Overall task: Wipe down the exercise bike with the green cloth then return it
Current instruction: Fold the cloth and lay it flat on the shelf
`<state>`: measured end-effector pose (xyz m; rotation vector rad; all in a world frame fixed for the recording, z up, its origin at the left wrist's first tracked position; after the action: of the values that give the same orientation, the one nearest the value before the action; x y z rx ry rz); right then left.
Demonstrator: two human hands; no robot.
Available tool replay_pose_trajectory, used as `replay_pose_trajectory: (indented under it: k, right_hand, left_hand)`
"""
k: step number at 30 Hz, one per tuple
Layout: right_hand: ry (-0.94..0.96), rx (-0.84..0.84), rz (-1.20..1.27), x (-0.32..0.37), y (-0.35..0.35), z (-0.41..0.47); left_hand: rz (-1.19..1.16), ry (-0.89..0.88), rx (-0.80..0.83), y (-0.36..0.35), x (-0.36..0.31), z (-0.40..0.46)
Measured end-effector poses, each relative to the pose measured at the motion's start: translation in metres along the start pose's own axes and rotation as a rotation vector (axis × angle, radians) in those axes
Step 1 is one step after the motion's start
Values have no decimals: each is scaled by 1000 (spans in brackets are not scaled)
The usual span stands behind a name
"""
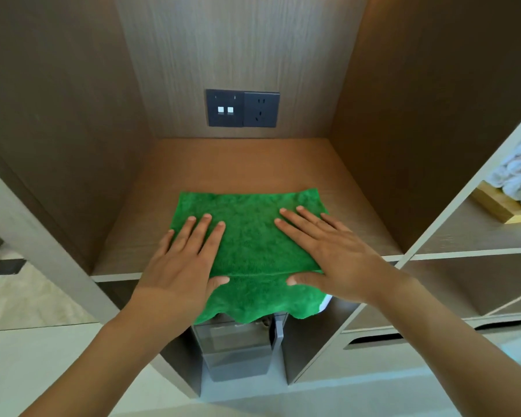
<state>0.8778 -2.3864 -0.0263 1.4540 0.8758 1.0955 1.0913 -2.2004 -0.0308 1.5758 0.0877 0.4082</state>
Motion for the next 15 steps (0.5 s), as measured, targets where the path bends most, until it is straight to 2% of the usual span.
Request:
replay_pose_trajectory:
  k: [3,5,9,12,15]
  right_hand:
    - [68,-59,-60,-2,-5,-1]
    - [129,-156,-106,-1,-8,-6]
    - [294,-406,33,1,-1,-16]
    - [233,-631,87,0,20,-21]
    - [93,-711,308,-7,43,-19]
  left_hand:
    - [32,-43,-45,-7,5,3]
    - [36,-68,-64,-7,4,2]
    - [-20,-167,-265,6,15,-11]
    - [-270,-131,-479,19,35,-22]
    - [-712,100,-530,32,58,-19]
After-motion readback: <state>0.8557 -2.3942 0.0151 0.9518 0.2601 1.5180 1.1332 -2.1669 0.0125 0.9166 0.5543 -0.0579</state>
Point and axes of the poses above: each hand's wrist, its own z-axis towards the middle knuckle, its own y-axis out of the back of the hand, x = y × z, the point moved 2 cm from there along z, towards the middle knuckle, and after that the axes turned 10 degrees about z, right-handed, at the moved point
